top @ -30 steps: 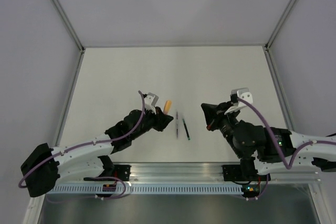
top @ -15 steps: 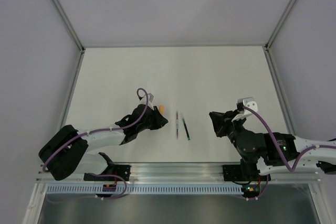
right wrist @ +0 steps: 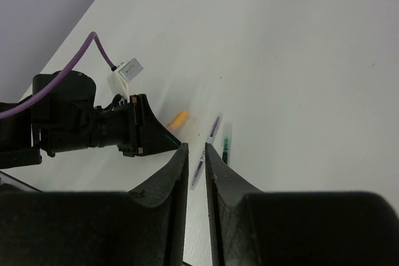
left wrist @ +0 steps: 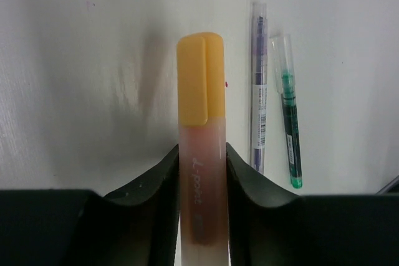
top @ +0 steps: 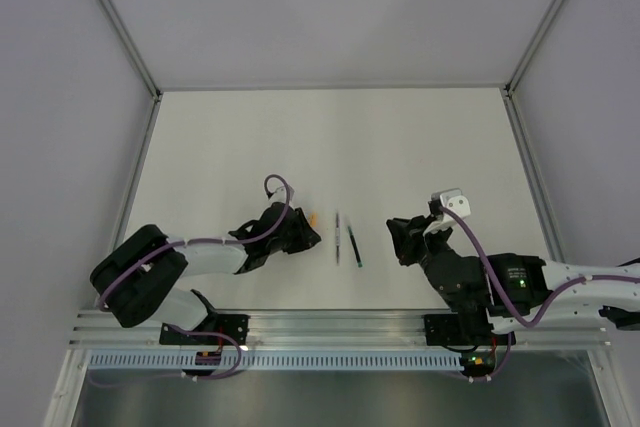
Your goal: Insert the pens into the pen caps
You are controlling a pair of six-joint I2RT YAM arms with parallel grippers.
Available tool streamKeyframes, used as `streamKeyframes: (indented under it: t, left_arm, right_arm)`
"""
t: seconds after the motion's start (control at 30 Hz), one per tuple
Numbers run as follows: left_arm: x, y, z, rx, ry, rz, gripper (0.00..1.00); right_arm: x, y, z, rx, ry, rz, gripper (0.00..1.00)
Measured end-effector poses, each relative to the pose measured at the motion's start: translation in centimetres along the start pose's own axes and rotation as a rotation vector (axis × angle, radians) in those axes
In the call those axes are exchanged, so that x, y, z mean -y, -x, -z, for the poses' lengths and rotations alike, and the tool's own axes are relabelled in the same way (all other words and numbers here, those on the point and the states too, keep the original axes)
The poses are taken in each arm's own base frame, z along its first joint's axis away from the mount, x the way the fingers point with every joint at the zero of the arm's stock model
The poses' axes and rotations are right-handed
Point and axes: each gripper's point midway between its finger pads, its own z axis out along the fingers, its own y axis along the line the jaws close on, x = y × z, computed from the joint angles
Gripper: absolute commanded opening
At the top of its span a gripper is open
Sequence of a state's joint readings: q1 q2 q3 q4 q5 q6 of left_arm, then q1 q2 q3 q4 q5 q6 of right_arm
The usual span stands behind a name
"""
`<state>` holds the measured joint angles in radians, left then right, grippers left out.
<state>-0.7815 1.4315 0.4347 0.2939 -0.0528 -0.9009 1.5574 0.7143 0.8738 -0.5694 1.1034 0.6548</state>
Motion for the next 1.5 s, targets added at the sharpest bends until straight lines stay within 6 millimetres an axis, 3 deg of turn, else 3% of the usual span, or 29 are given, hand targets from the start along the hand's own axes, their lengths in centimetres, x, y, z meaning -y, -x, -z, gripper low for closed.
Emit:
streamKeyframes:
  t: [0.17, 0.37, 0.57, 0.73, 0.87, 0.97, 1.07, 1.1, 1.17, 1.27, 1.37, 1.5]
  left_arm:
    - [0.4, -0.6, 0.5, -0.012, 0.0, -0.021, 0.46]
    - [-1.0, -0.6, 1.9, -0.008, 0.081, -0.032, 0.49]
    - [-1.6, -0.3, 3.5, -0.022, 0.138, -0.062, 0.58]
    - [2.1, 3.8, 5.7, 0.052, 0.1, -0.122, 0.78]
    - [5.2, 7.9, 8.0, 0.16, 0.06, -0.182, 0.78]
    - [6.4, 9.3, 9.1, 0.189, 0.041, -0.269, 0.78]
    - [6.2, 9.4, 9.2, 0.181, 0.045, -0.346, 0.8]
    - [5.9, 9.2, 9.1, 0.175, 0.049, -0.371, 0.96]
    - [5.3, 8.7, 8.8, 0.17, 0.043, -0.414, 1.0]
    - [3.9, 6.9, 8.6, 0.163, -0.001, -0.456, 1.0]
    - [3.3, 5.8, 9.7, 0.192, -0.076, -0.488, 1.0]
    - [6.2, 7.6, 13.1, 0.336, -0.229, -0.503, 1.0]
  right_arm:
    - [-0.2, -0.5, -0.2, -0.01, -0.004, 0.019, 0.26]
    - [-0.2, -0.3, -0.1, -0.007, 0.001, 0.006, 0.28]
    - [-0.4, -0.4, -0.2, -0.009, 0.001, 0.012, 0.39]
    - [-0.4, -1.4, -1.4, -0.03, -0.034, 0.06, 0.53]
    - [0.4, -2.6, -3.7, -0.083, -0.091, 0.105, 0.58]
    - [1.3, -3.4, -5.4, -0.118, -0.134, 0.124, 0.59]
    - [2.2, -4.1, -7.0, -0.143, -0.156, 0.111, 0.68]
    - [2.9, -4.6, -7.7, -0.154, -0.166, 0.099, 0.81]
    - [4.2, -5.7, -8.6, -0.182, -0.181, 0.087, 0.96]
    - [6.6, -7.2, -9.6, -0.218, -0.224, 0.066, 0.98]
    - [7.4, -7.9, -9.8, -0.216, -0.227, 0.04, 0.98]
    - [6.9, -8.8, -9.6, -0.204, -0.178, -0.031, 0.98]
